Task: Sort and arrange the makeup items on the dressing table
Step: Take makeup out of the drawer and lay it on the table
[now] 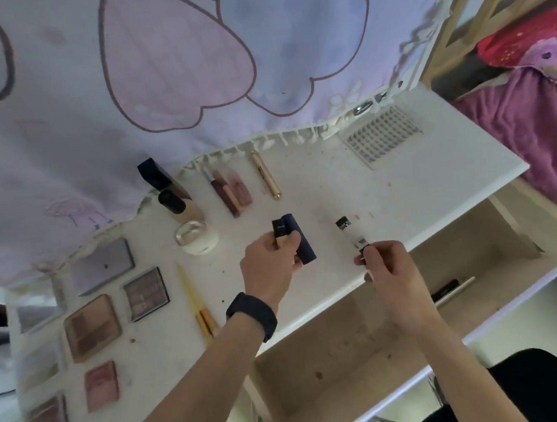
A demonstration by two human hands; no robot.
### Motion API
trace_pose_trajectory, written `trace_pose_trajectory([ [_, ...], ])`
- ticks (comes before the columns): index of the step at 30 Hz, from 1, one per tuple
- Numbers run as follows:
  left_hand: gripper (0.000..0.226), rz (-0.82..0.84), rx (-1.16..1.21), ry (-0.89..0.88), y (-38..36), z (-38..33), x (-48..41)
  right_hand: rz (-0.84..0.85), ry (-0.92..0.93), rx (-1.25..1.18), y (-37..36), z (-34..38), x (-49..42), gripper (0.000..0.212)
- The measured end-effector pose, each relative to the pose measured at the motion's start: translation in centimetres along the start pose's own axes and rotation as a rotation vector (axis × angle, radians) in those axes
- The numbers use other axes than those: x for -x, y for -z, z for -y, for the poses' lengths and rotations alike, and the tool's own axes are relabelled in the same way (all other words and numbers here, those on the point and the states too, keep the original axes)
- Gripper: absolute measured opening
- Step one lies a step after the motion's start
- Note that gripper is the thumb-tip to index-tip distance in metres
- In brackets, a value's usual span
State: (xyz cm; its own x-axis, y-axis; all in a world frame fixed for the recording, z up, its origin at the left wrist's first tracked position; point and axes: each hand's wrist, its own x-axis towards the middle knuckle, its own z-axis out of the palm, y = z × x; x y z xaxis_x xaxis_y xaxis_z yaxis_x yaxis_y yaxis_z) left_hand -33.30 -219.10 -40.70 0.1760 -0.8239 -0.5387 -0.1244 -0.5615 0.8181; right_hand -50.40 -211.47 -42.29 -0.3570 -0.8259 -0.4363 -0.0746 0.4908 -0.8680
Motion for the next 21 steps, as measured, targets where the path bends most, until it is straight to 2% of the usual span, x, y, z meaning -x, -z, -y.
trace_pose_trajectory([
  [2, 0.008, -0.079, -0.038, -0.038, 0.3, -2.2, -3.1, -0.012, 0.053, 0.069, -1.7, 1.5, -2.6, 0.005],
  [5, 0.047, -0.17, -0.234, -0.035, 0.5, -5.5, -7.3, -0.015, 0.152, 0.186, -4.3, 3.6, -5.8, 0.011],
  [8, 0.036, -0.242, -0.394, -0.029, 0.7, -7.4, -9.5, -0.023, 0.306, 0.328, -6.4, 4.6, -7.5, 0.012],
  [12, 0.054, -0.211, -0.41, 0.003, 0.9, -8.1, -11.0, -0.048, 0.361, 0.414, -7.8, 4.6, -9.1, 0.012],
  [16, 0.041, -0.18, -0.498, -0.032, 0.9, -8.1, -11.6, -0.066, 0.409, 0.456, -8.8, 5.4, -10.9, 0.014],
  [21, 0.02, -0.199, -0.413, -0.068, 1.5, -9.2, -10.6, -0.108, 0.412, 0.415, -9.6, 6.1, -12.8, 0.014],
])
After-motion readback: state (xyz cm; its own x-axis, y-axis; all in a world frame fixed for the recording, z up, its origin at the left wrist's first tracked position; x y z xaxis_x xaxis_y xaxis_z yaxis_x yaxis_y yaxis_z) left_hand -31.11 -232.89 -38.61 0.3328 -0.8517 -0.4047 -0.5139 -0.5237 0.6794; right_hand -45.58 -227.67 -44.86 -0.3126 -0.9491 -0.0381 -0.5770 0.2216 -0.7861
